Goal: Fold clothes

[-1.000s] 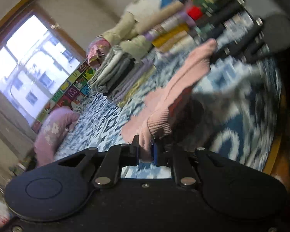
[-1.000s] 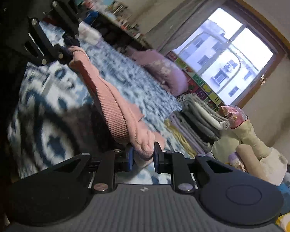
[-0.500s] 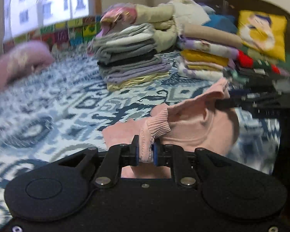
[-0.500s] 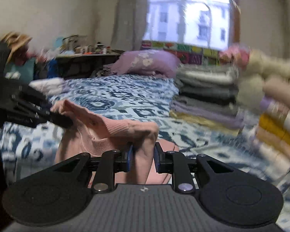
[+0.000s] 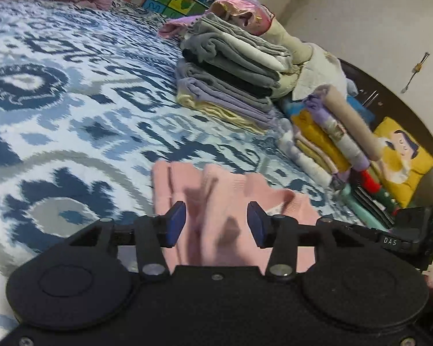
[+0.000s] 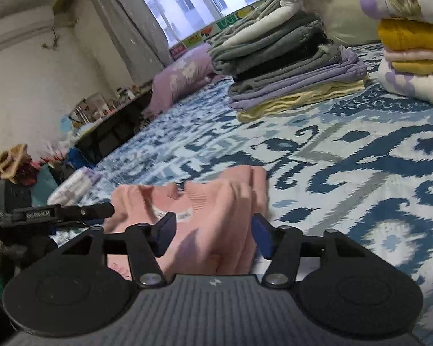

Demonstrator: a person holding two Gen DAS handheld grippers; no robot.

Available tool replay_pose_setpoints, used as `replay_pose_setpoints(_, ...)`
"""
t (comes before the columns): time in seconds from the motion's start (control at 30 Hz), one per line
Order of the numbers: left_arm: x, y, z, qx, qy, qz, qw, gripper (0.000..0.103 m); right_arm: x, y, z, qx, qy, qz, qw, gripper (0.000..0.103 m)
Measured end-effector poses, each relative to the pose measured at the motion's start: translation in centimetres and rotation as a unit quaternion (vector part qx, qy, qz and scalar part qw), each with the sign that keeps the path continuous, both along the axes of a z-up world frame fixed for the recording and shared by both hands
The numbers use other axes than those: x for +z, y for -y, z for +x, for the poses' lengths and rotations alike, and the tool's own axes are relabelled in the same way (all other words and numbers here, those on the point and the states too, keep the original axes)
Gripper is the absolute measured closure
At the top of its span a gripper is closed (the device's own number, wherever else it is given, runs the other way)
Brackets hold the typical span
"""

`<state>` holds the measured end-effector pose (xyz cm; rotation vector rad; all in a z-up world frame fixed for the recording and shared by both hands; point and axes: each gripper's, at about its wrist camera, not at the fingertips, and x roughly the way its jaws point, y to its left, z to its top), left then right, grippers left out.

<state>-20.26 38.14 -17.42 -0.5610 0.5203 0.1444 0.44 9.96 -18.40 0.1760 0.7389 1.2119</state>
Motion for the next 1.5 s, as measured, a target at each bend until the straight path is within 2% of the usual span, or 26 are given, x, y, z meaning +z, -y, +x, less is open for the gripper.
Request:
replay_pose_setpoints(0.03,-0.1,0.0,0.0,-0.001,0.002,-0.005,1.0000,0.059,-0.1,0.0,-0.1,0.003,0.000,0.001,1.000,0.042)
replay_pose_setpoints(0.1,-0.2,0.0,-0.1,-0.002,0.007,-0.014,0.9999,0.081,-0.2,0.0,-0.4,0.010,0.000,0.002,1.000,0.045)
replay_pose_setpoints(0.13,-0.2,0.0,-0.2,-0.003,0.010,-0.019,0.9998,0.093,-0.2,0.0,-0.5,0.013,0.000,0.002,1.000,0.064)
replay_pose_setpoints(0.17,-0.3,0.0,-0.2,-0.004,0.012,-0.024,0.9996,0.099,-0.1,-0.1,-0.5,0.019,0.003,-0.002,1.000,0.091)
replay_pose_setpoints(0.27,-0.1,-1.0,-0.5,0.004,0.048,-0.064,0.9968,0.101,0.9,-0.5,-0.2,0.016,0.022,0.009,1.000,0.095)
replay_pose_setpoints(0.43,-0.5,-3.8,-0.9,0.030,0.096,-0.148,0.9839,0.101,2.2,-1.3,1.5,-0.005,0.039,0.059,0.998,0.095)
replay_pose_setpoints(0.5,-1.0,-4.5,-0.8,0.039,0.090,-0.161,0.9821,0.101,2.1,-1.9,2.2,-0.007,0.039,0.064,0.997,0.095)
replay_pose_setpoints(0.77,-3.1,-6.2,1.3,0.053,0.045,-0.192,0.9788,0.101,-0.7,-4.1,3.8,-0.011,0.007,0.023,1.000,0.092)
replay_pose_setpoints(0.83,-2.3,-5.9,1.0,0.051,0.038,-0.171,0.9833,0.099,-0.6,-3.9,3.8,-0.017,0.003,0.020,1.000,0.089)
replay_pose_setpoints(0.87,-1.7,-5.7,0.8,0.052,0.036,-0.153,0.9862,0.097,-0.2,-3.7,3.8,-0.023,0.004,0.018,1.000,0.077)
replay_pose_setpoints(0.93,0.2,-4.8,0.3,0.057,0.046,-0.067,0.9950,0.097,1.2,-3.3,3.0,-0.033,0.057,0.015,0.998,0.066)
replay_pose_setpoints(1.0,1.4,-3.6,0.5,0.036,0.065,-0.005,0.9973,0.097,2.2,-3.5,2.0,-0.022,0.114,0.016,0.993,0.066)
replay_pose_setpoints(1.07,2.4,-2.5,0.7,0.014,0.080,0.057,0.9950,0.097,2.9,-4.0,1.1,-0.005,0.166,0.017,0.986,0.067)
replay_pose_setpoints(1.13,2.0,-1.5,1.8,-0.008,0.070,0.101,0.9924,0.097,2.5,-4.9,0.6,0.014,0.191,0.006,0.981,0.067)
replay_pose_setpoints(1.2,1.0,-1.3,3.3,-0.020,0.043,0.128,0.9906,0.096,1.8,-5.9,0.7,0.028,0.197,-0.007,0.980,0.067)
replay_pose_setpoints(1.27,0.0,-1.6,4.3,-0.018,0.022,0.130,0.9911,0.097,1.3,-6.7,1.1,0.036,0.197,-0.015,0.980,0.067)
replay_pose_setpoints(1.5,-2.3,-3.9,4.6,0.028,-0.019,0.056,0.9978,0.097,-0.9,-8.6,2.8,0.051,0.148,-0.044,0.987,0.068)
